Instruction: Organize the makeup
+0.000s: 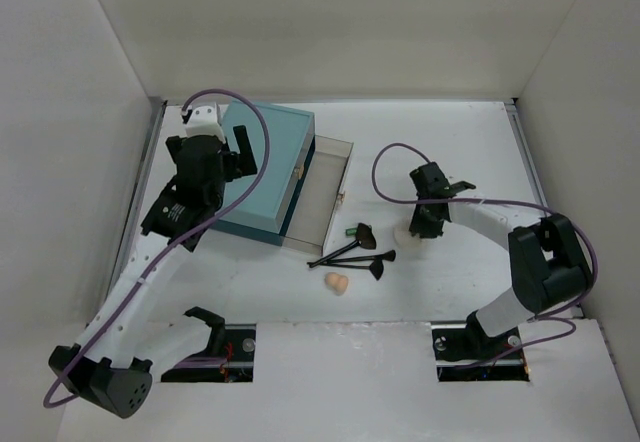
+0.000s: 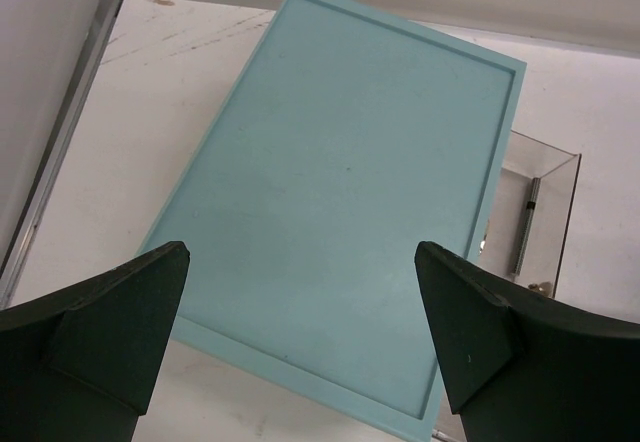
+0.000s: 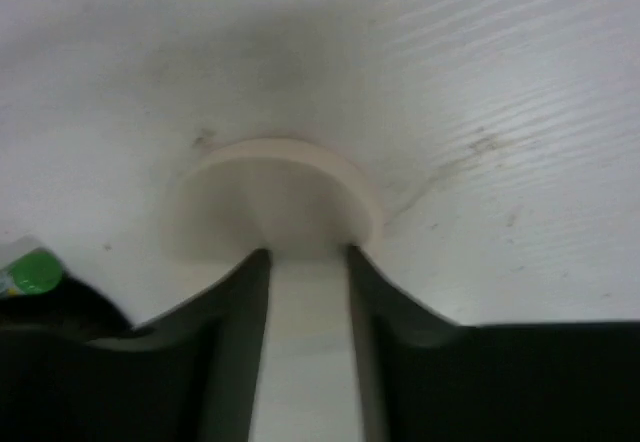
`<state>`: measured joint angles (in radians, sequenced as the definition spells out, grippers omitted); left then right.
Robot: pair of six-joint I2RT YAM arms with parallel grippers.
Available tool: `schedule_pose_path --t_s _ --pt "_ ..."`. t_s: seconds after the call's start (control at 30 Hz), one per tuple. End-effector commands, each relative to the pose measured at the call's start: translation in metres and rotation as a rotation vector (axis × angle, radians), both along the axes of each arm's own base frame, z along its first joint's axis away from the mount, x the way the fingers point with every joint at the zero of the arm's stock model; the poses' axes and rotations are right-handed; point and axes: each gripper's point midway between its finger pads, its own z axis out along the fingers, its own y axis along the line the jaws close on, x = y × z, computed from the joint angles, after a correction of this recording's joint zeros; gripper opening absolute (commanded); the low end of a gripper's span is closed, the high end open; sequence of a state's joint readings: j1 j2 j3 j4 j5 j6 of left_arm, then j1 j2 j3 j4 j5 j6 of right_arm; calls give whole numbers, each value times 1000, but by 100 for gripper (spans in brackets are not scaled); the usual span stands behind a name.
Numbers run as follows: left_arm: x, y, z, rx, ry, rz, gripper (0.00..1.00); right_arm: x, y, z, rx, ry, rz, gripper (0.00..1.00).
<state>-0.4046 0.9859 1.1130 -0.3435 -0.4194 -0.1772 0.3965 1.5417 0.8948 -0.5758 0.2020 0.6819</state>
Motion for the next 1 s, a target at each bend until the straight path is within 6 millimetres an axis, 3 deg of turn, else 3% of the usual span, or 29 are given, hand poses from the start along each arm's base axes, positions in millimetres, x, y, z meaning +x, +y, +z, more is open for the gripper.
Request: schedule_pose_path --t_s 0.0,0.17,0.27,0.47,0.53,0.57,0.63,0.73,0.77,0.8,0.97 --pt "2 11 27 -14 -62 38 100 -1 5 -4 95 60 89 26" --pt "10 17 33 -3 -61 60 100 8 43 5 214 15 161 11" --pt "12 17 34 0 -62 60 100 18 41 17 186 -38 134 1" --pt "13 19 34 4 -65 64 100 38 34 88 128 -281 123 0" --pt "14 19 33 6 -61 65 100 36 33 98 131 -306 140 1" --pt "15 19 32 6 -60 65 100 34 31 97 126 -301 129 8" --pt "16 19 31 8 -55 65 100 30 29 87 131 -273 86 35" --pt "16 17 30 8 -52 60 100 26 29 64 145 -210 -10 86" --pt "16 18 30 9 -52 60 100 24 30 58 137 -193 -30 96" --pt "16 18 30 9 -50 60 100 22 28 52 123 -175 -53 100" --pt "16 20 27 14 -44 64 100 10 19 27 92 -88 -177 100"
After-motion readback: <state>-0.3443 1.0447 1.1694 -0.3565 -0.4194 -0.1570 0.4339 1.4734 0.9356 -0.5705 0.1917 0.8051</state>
